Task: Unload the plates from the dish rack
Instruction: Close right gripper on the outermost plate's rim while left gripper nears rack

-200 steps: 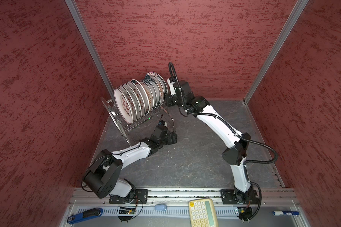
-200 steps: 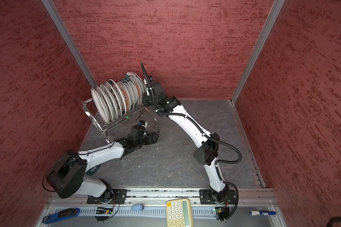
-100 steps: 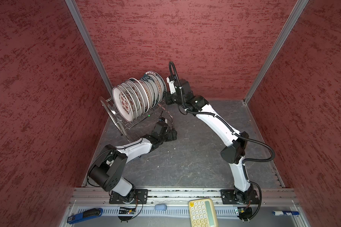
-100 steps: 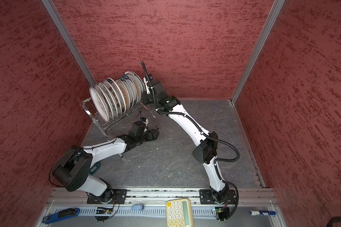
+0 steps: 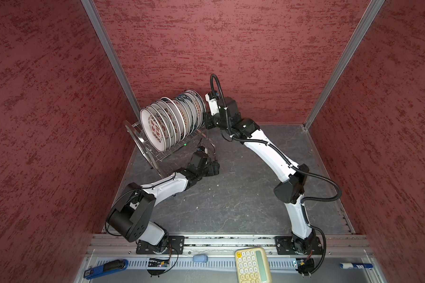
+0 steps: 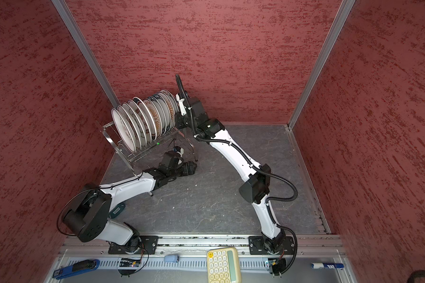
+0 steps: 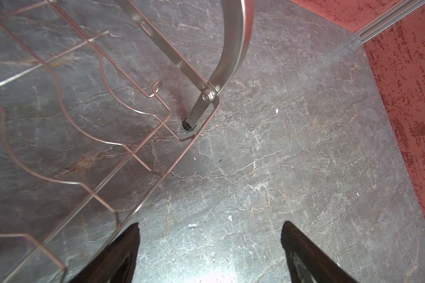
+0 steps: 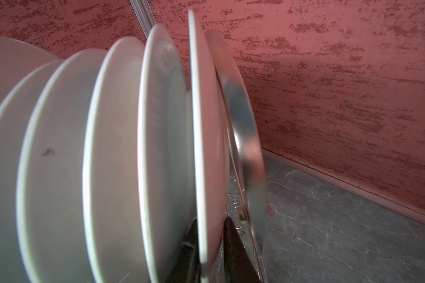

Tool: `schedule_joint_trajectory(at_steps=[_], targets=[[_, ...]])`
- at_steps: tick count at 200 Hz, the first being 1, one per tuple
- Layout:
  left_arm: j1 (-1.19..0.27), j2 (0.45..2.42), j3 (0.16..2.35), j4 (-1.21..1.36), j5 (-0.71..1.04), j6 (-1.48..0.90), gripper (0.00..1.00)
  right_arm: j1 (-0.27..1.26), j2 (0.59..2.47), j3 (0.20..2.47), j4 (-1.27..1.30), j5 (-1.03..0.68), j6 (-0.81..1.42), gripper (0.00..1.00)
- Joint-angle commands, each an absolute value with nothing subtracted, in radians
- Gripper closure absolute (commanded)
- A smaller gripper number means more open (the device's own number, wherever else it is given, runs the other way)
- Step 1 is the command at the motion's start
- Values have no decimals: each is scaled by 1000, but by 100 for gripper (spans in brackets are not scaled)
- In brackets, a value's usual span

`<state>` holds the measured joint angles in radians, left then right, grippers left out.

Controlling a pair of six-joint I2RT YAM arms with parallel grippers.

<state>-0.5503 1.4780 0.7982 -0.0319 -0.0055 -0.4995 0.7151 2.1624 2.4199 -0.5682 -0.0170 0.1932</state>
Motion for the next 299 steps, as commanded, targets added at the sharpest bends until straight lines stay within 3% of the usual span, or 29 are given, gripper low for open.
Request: schedule_joint_trajectory(at_steps=[1,88,212,299], targets=[[-555,1429,788,-60,-35,-490,9,705,2189,2466,-513,-32,168,81],[-637,1282,720,-147,-91,-574,0,699,2241,2528,-483,-45,153,85],[-656,1105,632,-269,-205,-639,1,699,2208,2522,-459,-22,133,100],[-666,1118,625,-281,-245,-644,0,706,2154,2516,-397,-14,178,100]])
